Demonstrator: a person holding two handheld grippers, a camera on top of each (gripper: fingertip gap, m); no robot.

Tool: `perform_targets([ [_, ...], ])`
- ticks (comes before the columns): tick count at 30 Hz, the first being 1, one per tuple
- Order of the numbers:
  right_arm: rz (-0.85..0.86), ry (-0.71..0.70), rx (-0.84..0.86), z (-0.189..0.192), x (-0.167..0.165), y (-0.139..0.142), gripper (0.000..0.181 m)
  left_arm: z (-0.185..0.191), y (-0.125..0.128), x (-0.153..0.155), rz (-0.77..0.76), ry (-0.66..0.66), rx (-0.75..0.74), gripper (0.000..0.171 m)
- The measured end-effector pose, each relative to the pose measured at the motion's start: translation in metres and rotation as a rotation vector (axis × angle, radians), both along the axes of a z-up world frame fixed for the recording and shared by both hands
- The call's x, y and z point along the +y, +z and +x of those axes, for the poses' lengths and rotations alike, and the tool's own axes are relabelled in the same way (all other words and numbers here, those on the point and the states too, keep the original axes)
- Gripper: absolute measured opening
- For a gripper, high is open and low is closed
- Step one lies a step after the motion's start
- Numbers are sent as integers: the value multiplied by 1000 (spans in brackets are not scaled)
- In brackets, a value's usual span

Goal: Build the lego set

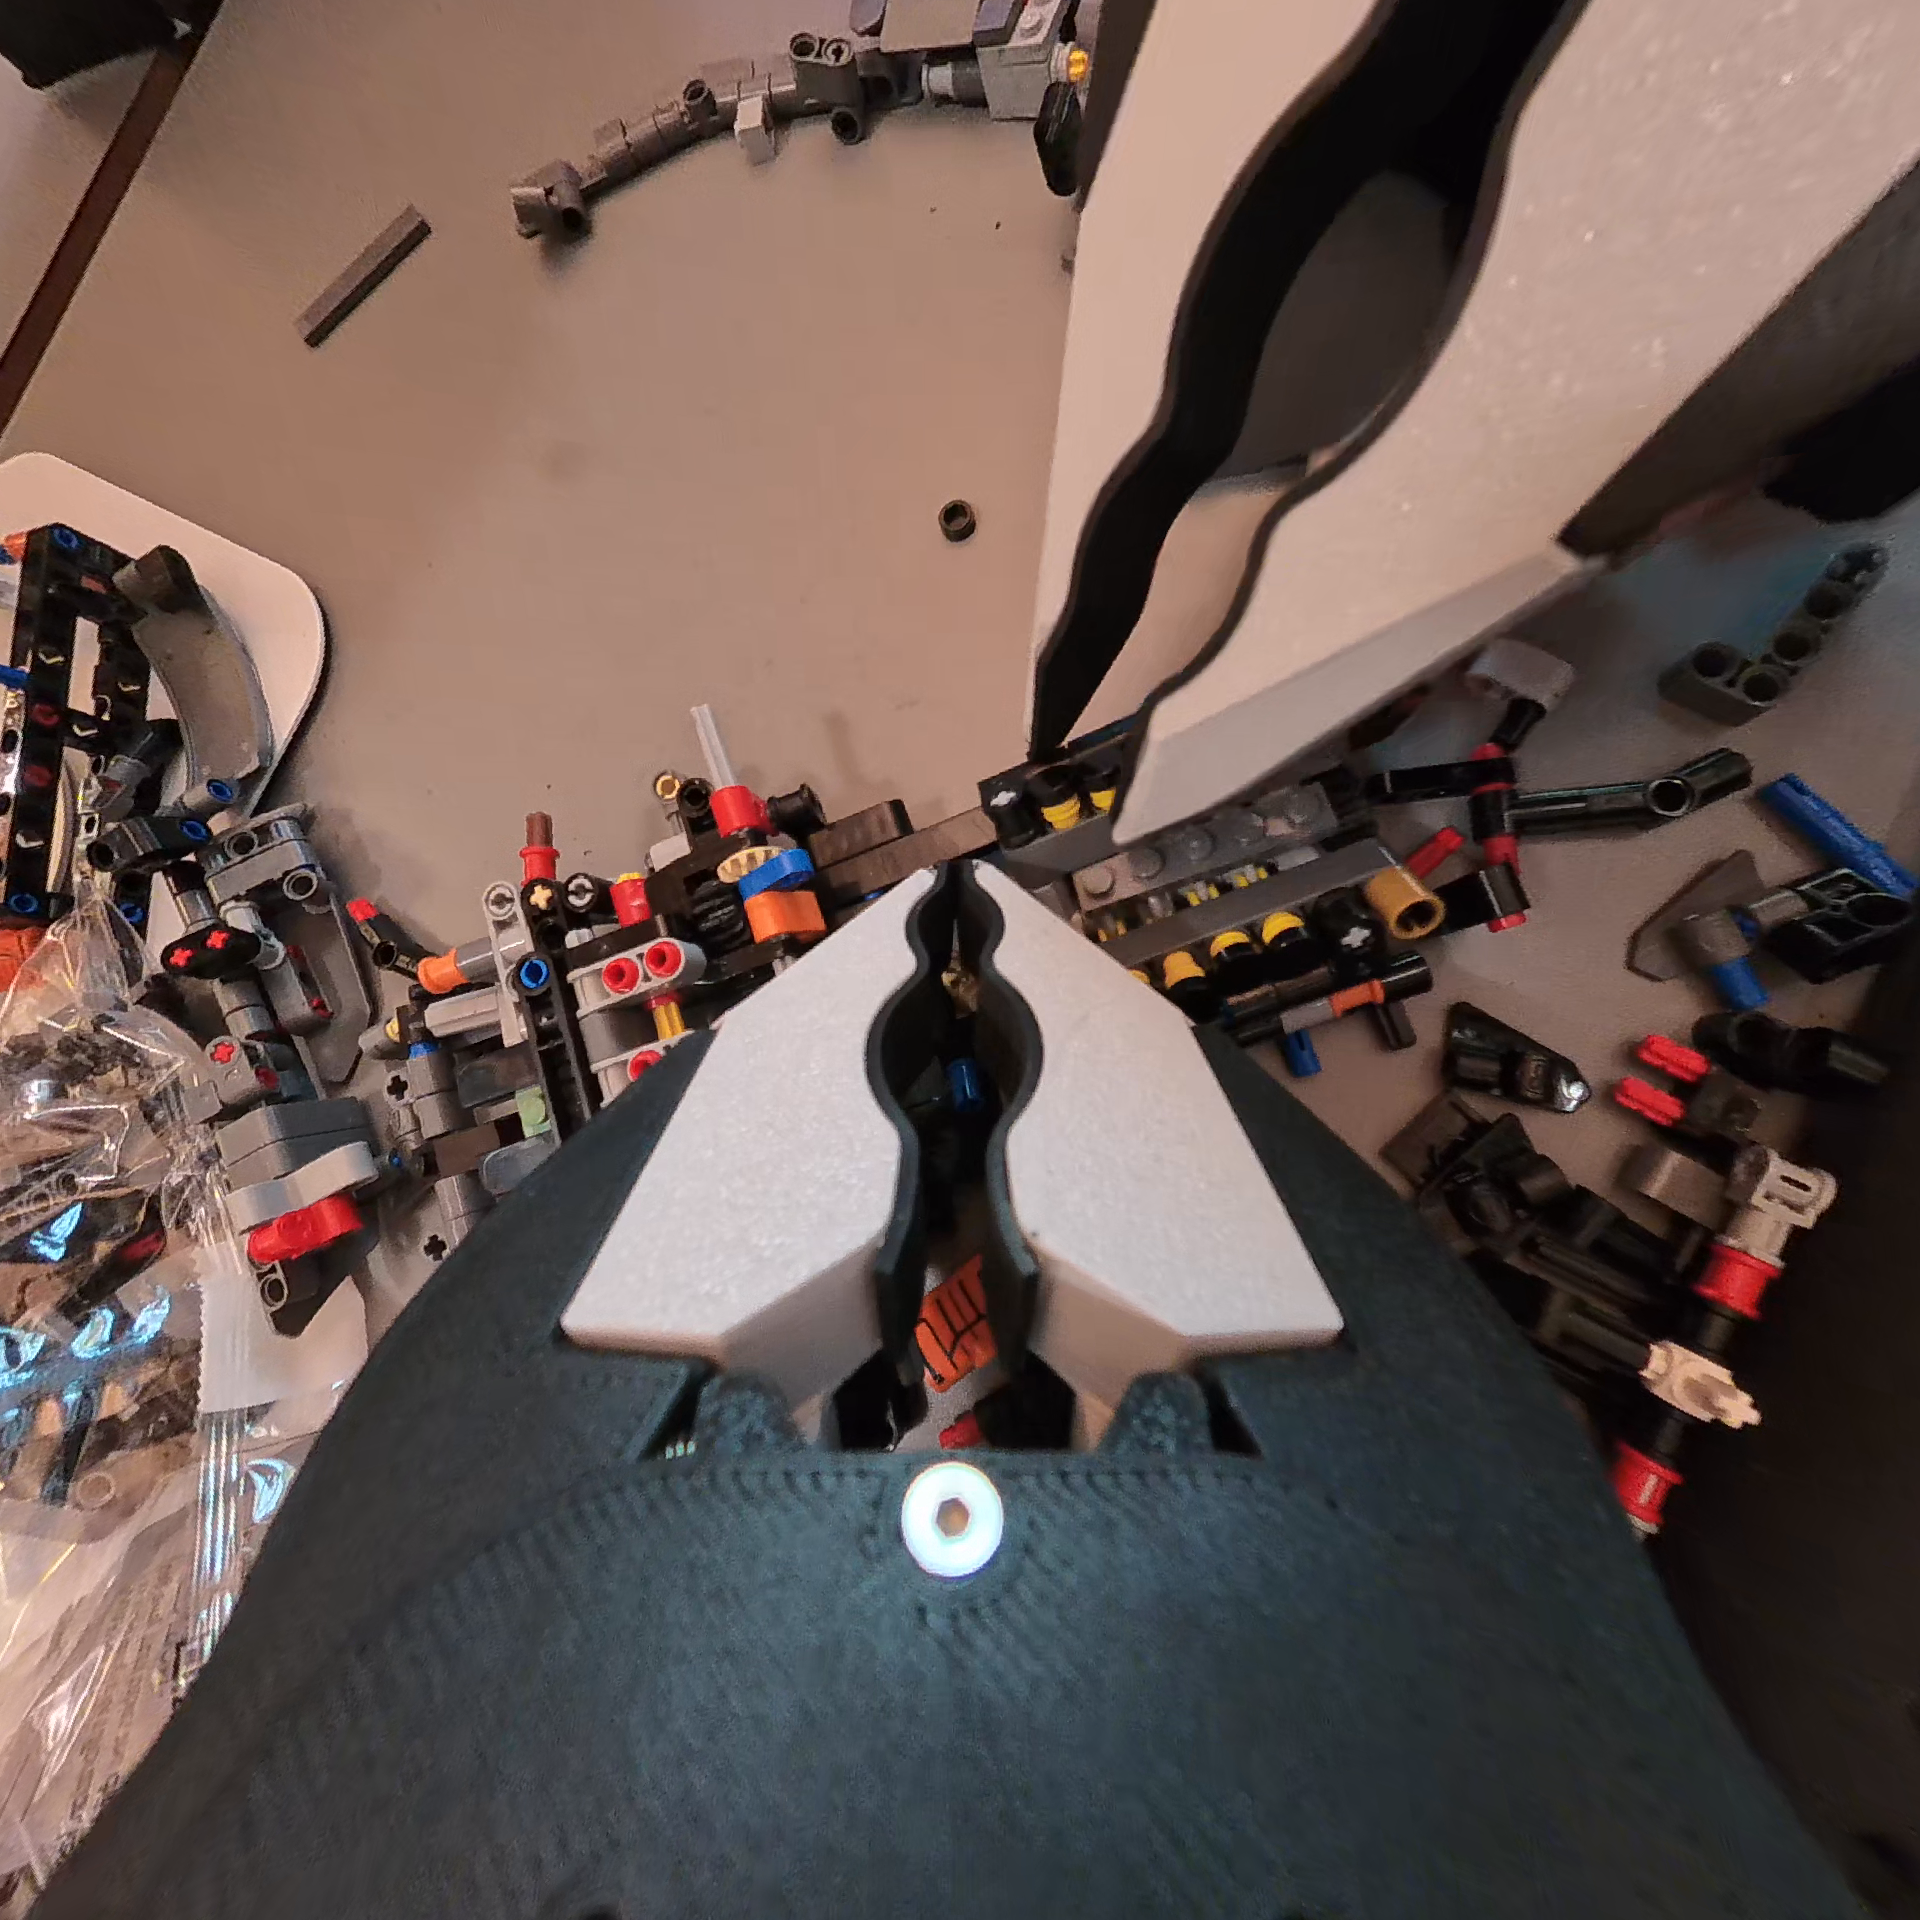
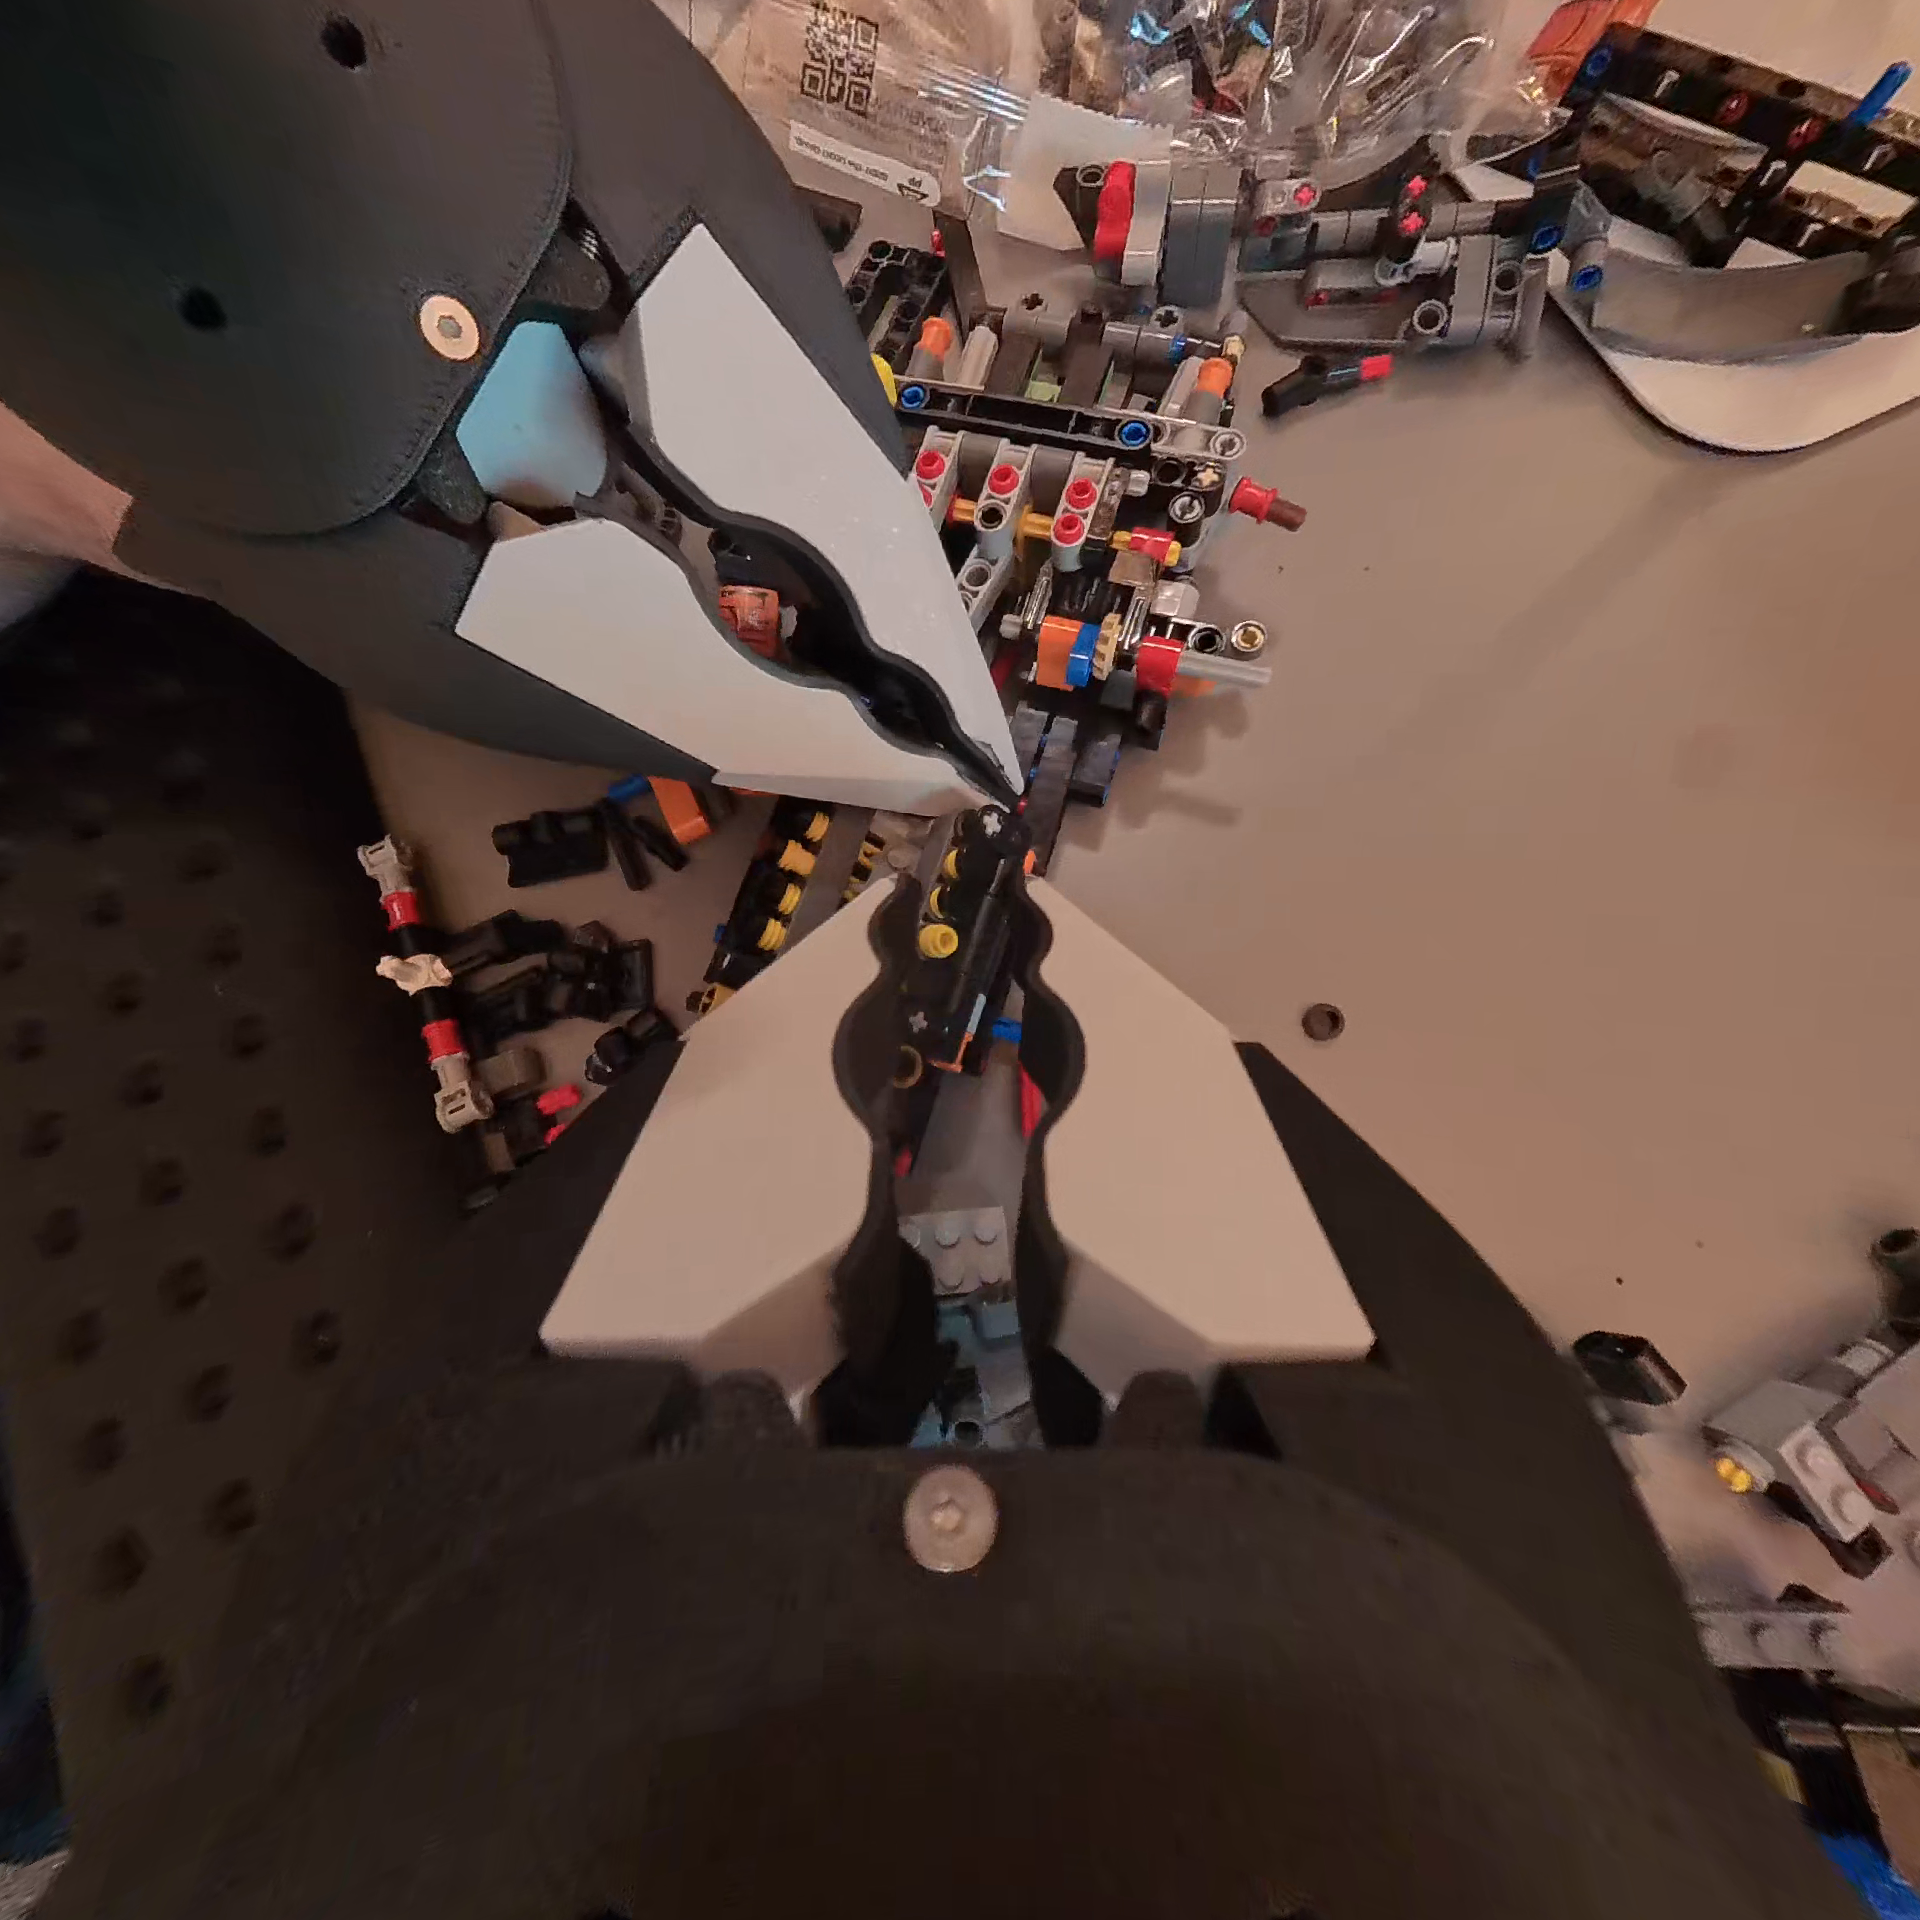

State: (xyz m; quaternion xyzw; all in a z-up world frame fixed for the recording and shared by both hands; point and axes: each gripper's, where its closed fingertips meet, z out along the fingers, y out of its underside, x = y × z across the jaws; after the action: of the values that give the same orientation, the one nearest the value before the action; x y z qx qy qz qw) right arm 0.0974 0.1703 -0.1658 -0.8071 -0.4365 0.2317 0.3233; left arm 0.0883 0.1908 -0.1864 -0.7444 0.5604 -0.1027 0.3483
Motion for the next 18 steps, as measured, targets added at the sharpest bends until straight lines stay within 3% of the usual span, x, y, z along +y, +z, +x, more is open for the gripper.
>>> perform_targets([
  [1, -19, -2, 26, 0, 0, 1, 13, 0, 0, 0, 0, 0, 0, 0],
  [5, -81, 3, 111, 1, -1, 4, 3, 0, 0, 0, -2, 0, 1, 0],
  [11, -10, -2, 34, 1, -1, 3, 3, 0, 0, 0, -4, 0, 0, 0],
  [18, -155, -38, 201, 0, -1, 7, 0, 2, 0, 0, -6, 1, -8, 0],
])
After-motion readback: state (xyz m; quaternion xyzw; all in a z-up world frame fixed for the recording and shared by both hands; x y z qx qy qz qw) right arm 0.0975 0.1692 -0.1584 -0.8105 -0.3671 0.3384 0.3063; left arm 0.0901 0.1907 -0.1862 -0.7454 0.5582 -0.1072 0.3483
